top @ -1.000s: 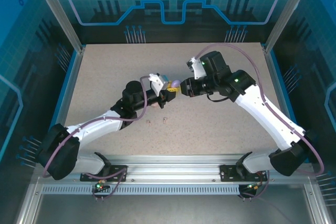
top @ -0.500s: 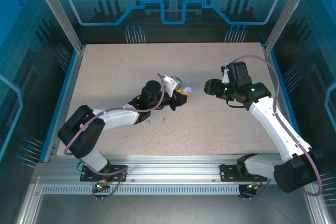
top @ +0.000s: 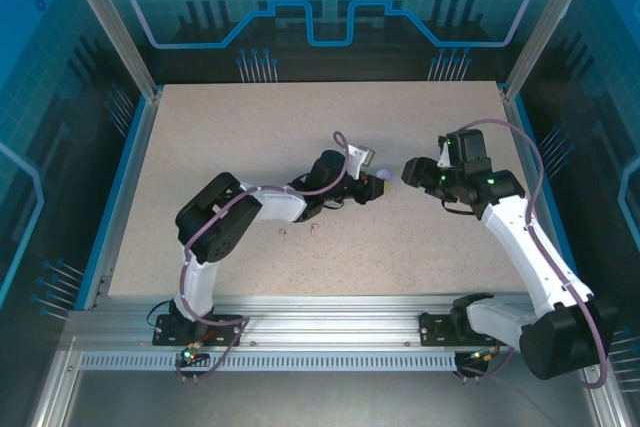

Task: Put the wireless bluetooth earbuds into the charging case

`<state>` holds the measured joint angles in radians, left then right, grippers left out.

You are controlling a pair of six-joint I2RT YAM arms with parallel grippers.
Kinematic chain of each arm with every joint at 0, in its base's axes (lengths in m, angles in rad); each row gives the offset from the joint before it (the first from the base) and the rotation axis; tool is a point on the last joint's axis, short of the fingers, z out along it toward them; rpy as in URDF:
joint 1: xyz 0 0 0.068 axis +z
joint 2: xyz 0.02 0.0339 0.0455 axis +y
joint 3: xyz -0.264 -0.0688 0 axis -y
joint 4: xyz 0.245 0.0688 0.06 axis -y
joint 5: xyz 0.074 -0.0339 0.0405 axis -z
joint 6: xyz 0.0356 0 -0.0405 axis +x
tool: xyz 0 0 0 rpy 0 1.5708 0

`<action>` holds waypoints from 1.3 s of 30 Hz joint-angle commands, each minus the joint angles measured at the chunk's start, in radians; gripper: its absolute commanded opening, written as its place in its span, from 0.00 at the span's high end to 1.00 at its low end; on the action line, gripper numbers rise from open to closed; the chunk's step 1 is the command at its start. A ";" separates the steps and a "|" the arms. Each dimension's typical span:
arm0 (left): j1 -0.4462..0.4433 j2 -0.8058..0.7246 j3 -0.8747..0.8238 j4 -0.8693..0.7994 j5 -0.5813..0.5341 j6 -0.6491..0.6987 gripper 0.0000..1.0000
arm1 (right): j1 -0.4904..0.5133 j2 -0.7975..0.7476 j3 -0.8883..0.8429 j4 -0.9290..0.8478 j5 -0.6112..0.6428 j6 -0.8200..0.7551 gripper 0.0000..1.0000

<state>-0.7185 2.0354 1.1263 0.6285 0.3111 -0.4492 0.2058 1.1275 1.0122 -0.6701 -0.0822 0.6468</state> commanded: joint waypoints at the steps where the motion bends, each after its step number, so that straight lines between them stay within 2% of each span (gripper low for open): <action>1: -0.004 0.029 0.055 -0.019 0.006 -0.036 1.00 | -0.022 0.000 -0.027 0.019 -0.006 -0.014 0.35; 15: 0.000 0.127 0.151 -0.182 0.045 -0.039 0.99 | -0.031 0.046 -0.055 0.041 0.015 -0.017 0.34; 19: 0.003 0.141 0.160 -0.204 0.043 -0.037 0.91 | -0.032 0.046 -0.048 0.035 0.022 -0.020 0.34; 21: 0.004 0.149 0.171 -0.224 0.042 -0.036 0.81 | -0.033 0.046 -0.046 0.032 0.024 -0.022 0.34; 26: 0.011 0.168 0.204 -0.287 0.039 -0.016 0.66 | -0.034 0.046 -0.038 0.029 0.025 -0.026 0.33; 34: 0.034 0.173 0.215 -0.333 0.029 0.000 0.57 | -0.040 0.041 -0.026 0.012 0.030 -0.033 0.33; 39: 0.063 0.117 0.168 -0.307 0.016 0.006 0.51 | -0.043 0.037 -0.015 -0.003 0.035 -0.042 0.33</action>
<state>-0.6807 2.1971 1.3163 0.3344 0.3309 -0.4683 0.1799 1.1683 0.9680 -0.6491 -0.0586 0.6239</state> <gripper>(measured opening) 0.483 0.667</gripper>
